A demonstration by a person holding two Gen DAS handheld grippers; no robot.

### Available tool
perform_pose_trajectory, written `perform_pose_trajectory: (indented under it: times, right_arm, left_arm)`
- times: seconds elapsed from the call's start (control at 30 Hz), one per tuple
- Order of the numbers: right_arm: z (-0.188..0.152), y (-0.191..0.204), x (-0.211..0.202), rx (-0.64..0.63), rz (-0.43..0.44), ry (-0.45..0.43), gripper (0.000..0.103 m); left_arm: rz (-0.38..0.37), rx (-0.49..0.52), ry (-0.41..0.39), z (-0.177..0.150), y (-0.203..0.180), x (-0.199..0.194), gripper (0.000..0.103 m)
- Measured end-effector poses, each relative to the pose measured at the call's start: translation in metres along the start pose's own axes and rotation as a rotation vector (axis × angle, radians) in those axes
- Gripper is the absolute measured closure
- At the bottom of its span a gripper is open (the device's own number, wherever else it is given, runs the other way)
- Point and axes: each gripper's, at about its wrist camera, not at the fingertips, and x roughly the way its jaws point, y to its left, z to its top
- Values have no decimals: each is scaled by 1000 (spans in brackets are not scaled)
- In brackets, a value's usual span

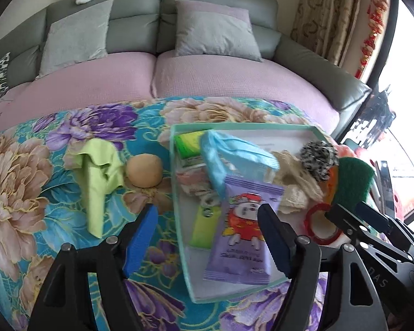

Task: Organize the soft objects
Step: 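Open both grippers to drop the wipes pack and tape roll into the tray, then move both grippers back toward the green cloth and sponge ball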

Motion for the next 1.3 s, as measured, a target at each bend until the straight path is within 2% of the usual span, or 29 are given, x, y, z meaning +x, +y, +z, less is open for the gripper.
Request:
perform_pose_trajectory:
  times: [0.07, 0.13, 0.23, 0.37, 0.47, 0.87, 1.3]
  right_arm:
    - [0, 3, 2, -15, -2, 8, 35]
    - [-1, 9, 5, -38, -15, 12, 19]
    - [-1, 17, 9, -67, -46, 15, 0]
    - [-1, 22, 9, -73, -48, 6, 0]
    - [-1, 25, 9, -71, -33, 9, 0]
    - [1, 53, 7, -111, -20, -3, 0]
    - [4, 125, 15, -190, 113, 17, 0]
  left_arm:
    - [43, -17, -5, 0, 12, 3, 19]
    - [99, -19, -21, -1, 23, 4, 11]
    - [164, -63, -43, -2, 46, 6, 8]
    - [163, -175, -48, -3, 77, 6, 6]
    - [173, -213, -62, -4, 90, 4, 0]
    - [209, -223, -110, -2, 113, -9, 0]
    - [302, -228, -143, -5, 157, -26, 0]
